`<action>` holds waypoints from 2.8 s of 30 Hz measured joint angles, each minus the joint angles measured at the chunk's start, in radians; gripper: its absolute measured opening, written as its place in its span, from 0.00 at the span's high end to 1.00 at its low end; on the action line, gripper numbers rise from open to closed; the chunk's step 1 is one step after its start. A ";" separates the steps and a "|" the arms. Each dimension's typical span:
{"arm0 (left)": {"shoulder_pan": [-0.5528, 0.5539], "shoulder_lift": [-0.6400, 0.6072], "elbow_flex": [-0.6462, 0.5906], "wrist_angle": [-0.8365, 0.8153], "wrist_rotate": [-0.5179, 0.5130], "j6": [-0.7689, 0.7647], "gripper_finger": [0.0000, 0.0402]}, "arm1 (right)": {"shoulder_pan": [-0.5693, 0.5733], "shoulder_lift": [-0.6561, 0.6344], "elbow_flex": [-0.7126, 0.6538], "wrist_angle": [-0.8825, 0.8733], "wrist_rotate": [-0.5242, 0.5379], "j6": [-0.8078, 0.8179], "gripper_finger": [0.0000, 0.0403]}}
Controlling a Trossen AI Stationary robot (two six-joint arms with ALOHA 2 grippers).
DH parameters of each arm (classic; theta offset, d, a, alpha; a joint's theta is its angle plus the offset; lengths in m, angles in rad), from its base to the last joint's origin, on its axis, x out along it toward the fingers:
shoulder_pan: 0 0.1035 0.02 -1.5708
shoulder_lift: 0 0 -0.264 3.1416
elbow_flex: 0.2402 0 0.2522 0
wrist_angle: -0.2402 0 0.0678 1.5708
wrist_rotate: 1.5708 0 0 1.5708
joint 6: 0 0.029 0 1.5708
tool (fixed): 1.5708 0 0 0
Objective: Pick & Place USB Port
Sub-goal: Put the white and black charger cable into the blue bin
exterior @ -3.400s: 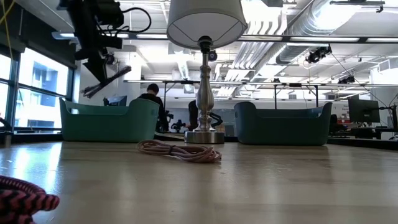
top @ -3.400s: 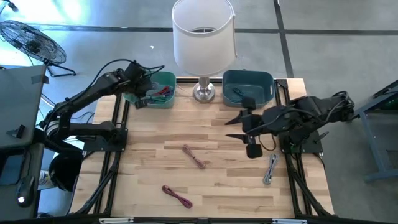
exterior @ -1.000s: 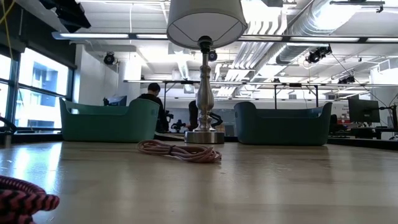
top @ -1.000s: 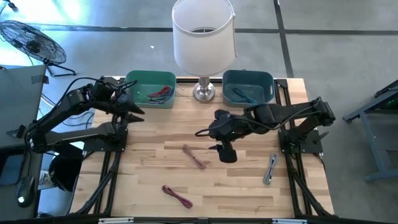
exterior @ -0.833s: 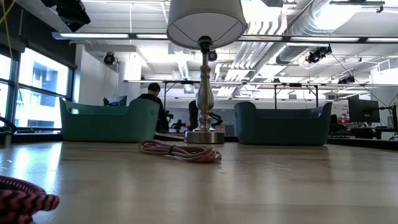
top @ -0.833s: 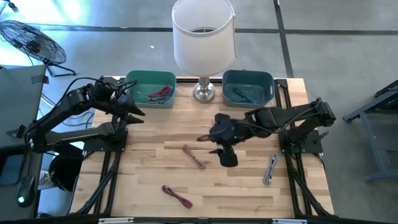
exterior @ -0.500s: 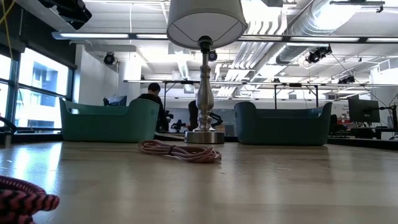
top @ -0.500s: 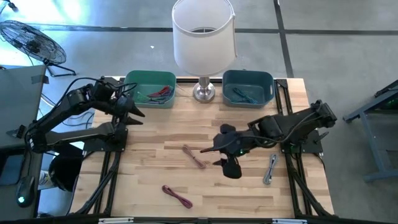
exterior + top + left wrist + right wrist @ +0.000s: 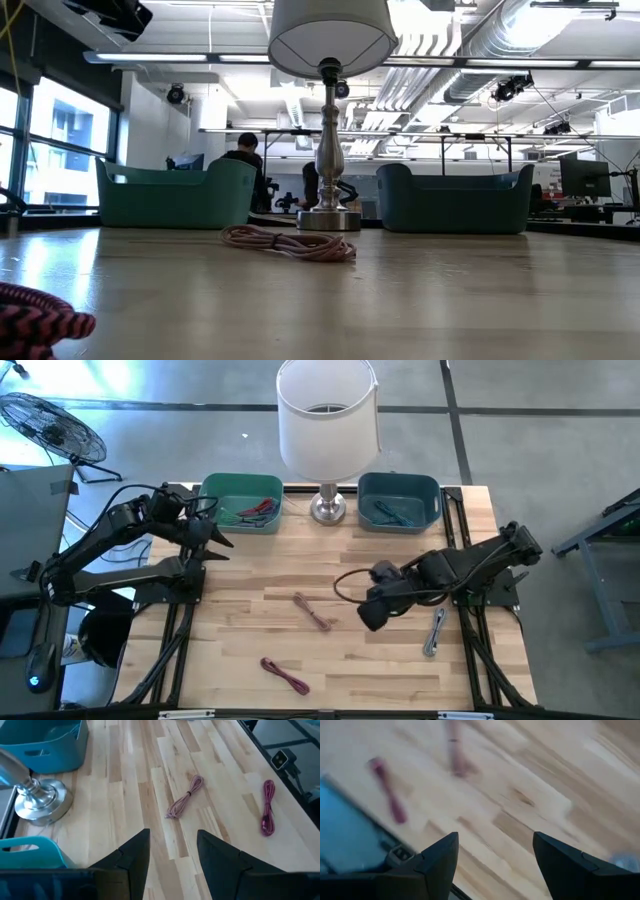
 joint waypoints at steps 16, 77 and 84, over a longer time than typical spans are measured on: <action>0.000 -0.001 0.000 -0.088 -0.003 0.075 0.60 | 0.019 0.057 -0.237 -0.192 -0.219 0.415 0.39; 0.000 0.000 0.000 -0.108 -0.009 0.141 0.60 | 0.279 -0.002 -0.838 0.333 -0.403 0.883 0.39; 0.000 0.000 0.000 -0.109 -0.010 0.127 0.60 | 0.245 -0.009 -0.951 0.509 -0.406 0.881 0.39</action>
